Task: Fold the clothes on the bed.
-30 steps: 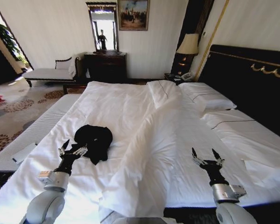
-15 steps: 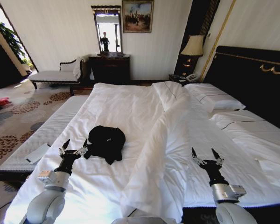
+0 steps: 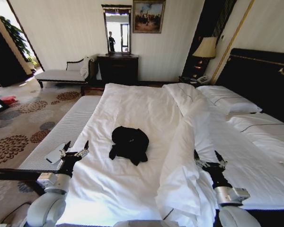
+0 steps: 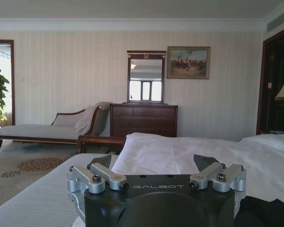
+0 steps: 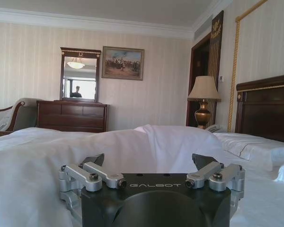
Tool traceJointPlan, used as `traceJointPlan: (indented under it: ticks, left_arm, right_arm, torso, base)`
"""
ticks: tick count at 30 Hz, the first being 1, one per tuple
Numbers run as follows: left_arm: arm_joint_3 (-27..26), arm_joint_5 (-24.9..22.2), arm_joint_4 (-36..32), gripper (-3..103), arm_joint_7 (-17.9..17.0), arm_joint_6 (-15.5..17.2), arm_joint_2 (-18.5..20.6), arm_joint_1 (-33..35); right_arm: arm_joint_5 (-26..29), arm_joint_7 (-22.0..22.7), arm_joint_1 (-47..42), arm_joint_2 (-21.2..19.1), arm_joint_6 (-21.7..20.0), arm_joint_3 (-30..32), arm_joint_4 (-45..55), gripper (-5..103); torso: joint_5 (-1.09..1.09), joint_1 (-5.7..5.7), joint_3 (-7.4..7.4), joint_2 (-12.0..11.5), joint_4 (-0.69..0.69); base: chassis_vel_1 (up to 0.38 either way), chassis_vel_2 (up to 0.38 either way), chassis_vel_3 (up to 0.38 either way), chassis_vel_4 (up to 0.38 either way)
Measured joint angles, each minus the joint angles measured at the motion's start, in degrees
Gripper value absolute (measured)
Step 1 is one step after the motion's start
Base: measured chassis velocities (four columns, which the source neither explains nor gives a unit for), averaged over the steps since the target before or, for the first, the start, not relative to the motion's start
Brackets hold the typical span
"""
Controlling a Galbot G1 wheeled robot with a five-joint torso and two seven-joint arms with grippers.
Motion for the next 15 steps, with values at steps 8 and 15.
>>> traceJointPlan:
  ticks: [8, 15]
  left_arm:
    - [-0.3, 0.0, -0.4, 100, 0.0, 0.0, -0.1, 0.3]
    - [-0.6, -0.1, -0.7, 100, 0.1, -0.5, -0.2, 1.1]
  right_arm:
    - [2.4, 2.7, -2.2, 0.0, -2.1, 1.8, 4.9, 100]
    - [12.7, 5.1, -9.2, 0.0, -10.2, 6.6, 16.6, 100]
  torso:
    - [-0.01, 0.02, 0.01, 0.0, 0.00]
    - [-0.07, -0.02, -0.01, 0.0, 0.00]
  base:
    - [-0.019, 0.006, 0.009, -0.009]
    - [0.000, 0.000, 0.000, 0.000]
